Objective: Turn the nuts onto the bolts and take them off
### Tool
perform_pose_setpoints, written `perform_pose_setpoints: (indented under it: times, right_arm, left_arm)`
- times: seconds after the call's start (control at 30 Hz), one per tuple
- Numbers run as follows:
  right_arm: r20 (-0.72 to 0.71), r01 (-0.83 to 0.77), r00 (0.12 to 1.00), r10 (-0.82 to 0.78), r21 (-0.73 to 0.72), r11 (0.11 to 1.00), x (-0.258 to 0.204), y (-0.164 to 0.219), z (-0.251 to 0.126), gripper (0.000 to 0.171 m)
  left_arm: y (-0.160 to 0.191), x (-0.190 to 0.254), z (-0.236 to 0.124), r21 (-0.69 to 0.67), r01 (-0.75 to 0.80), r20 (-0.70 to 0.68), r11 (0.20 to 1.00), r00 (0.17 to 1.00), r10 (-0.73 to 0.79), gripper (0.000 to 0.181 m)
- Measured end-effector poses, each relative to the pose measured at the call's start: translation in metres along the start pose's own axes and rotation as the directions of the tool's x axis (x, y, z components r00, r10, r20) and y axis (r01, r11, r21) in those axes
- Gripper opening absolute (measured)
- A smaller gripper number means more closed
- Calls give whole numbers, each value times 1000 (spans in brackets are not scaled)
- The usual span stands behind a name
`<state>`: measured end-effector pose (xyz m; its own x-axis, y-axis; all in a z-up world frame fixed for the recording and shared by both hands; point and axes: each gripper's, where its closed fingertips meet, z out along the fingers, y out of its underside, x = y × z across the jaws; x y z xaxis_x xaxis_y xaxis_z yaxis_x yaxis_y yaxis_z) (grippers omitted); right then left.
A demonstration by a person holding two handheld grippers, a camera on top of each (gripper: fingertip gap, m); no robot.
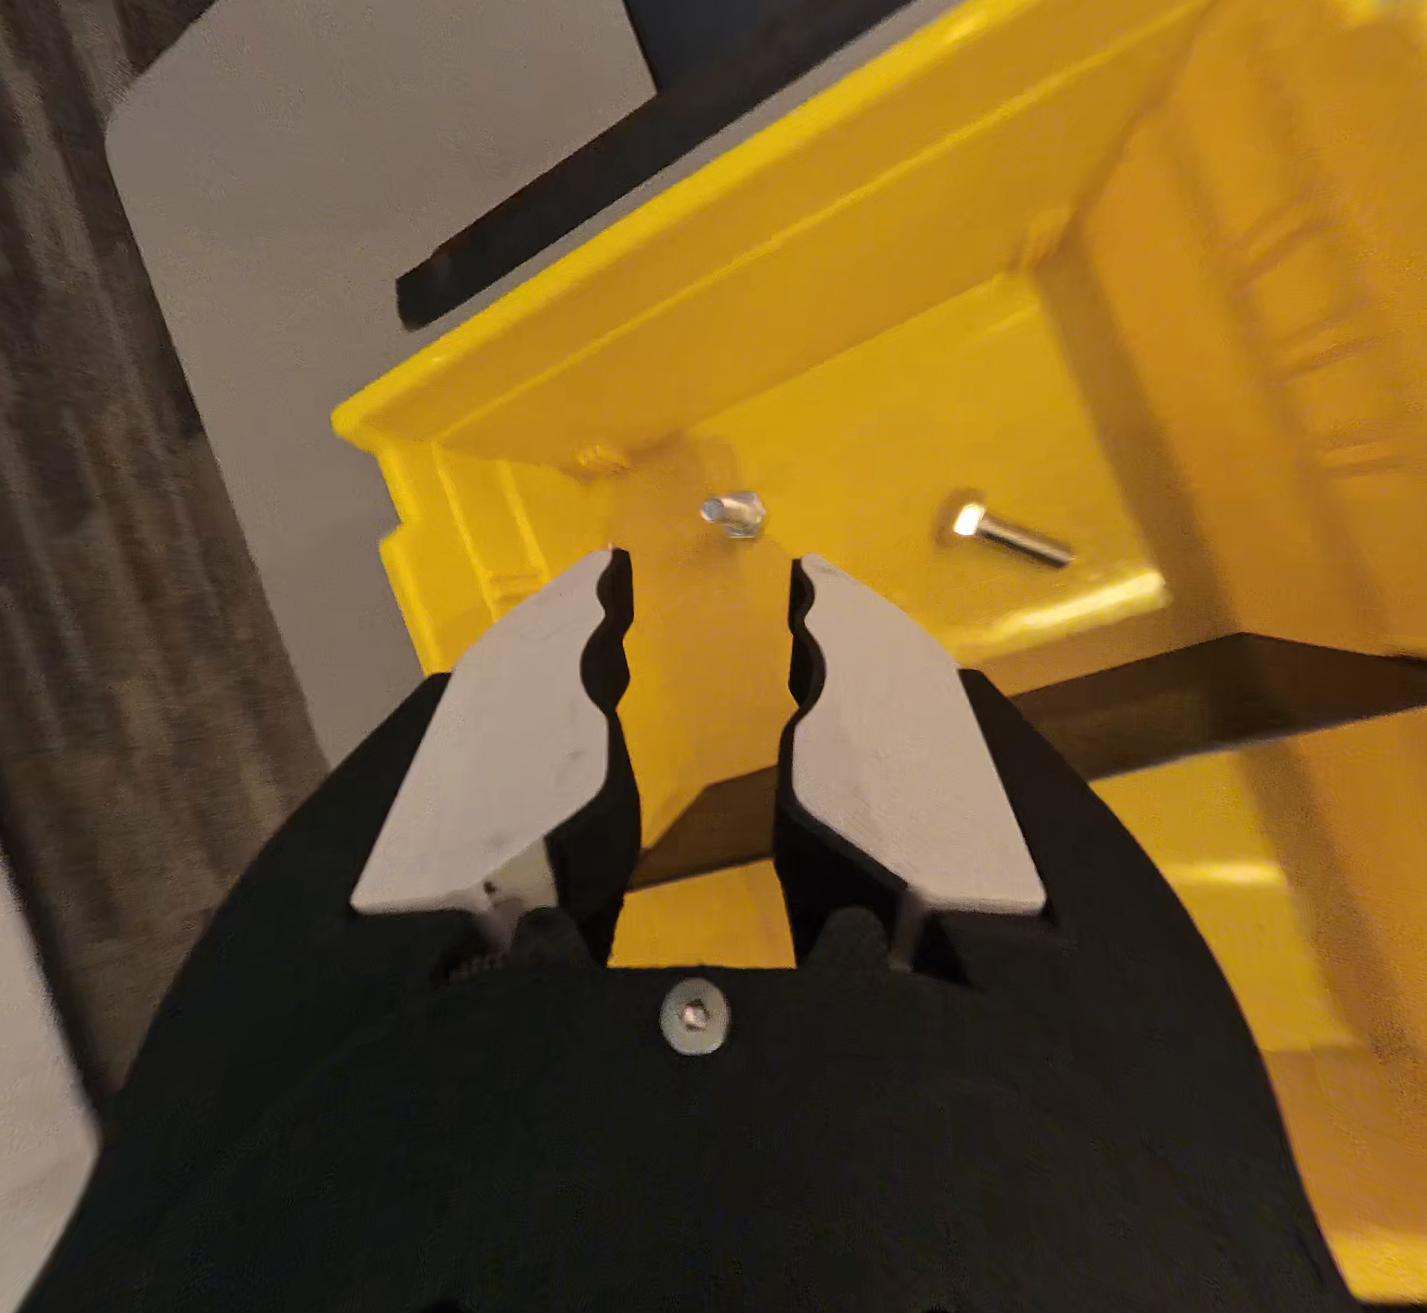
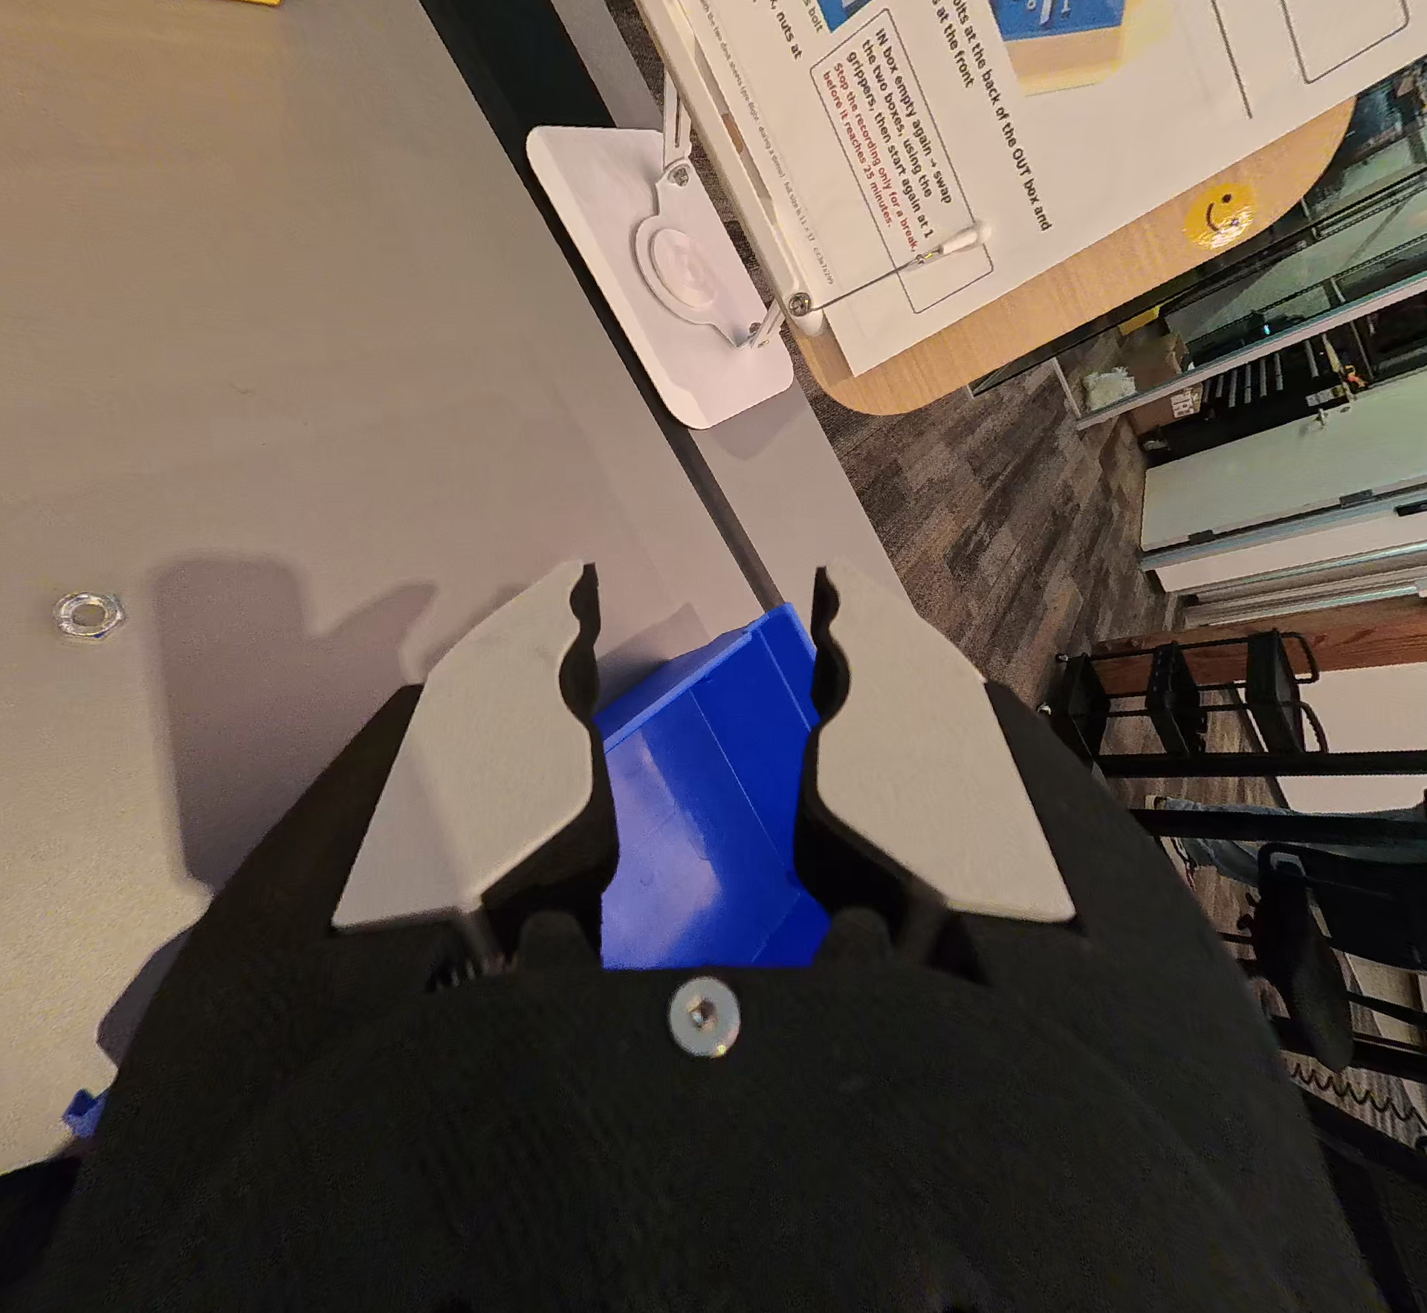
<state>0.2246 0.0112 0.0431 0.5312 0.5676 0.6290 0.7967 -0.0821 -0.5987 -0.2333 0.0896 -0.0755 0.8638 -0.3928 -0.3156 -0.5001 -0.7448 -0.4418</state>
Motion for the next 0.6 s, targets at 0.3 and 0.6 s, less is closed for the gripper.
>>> perform_pose_setpoints:
  times: [0.3, 0.6]
  right_arm:
    - [-1, -5, 1000, 5, -30, 1000, 2, 8, 6, 54]
    - [8, 6, 1000, -5, -54, 999, 0, 12, 12, 54]
  left_arm:
    - [3, 1, 39, -123, -245, 1, 962, 969, 247, 38]
    - [11, 0, 59, -158, -318, -37, 935, 948, 316, 37]
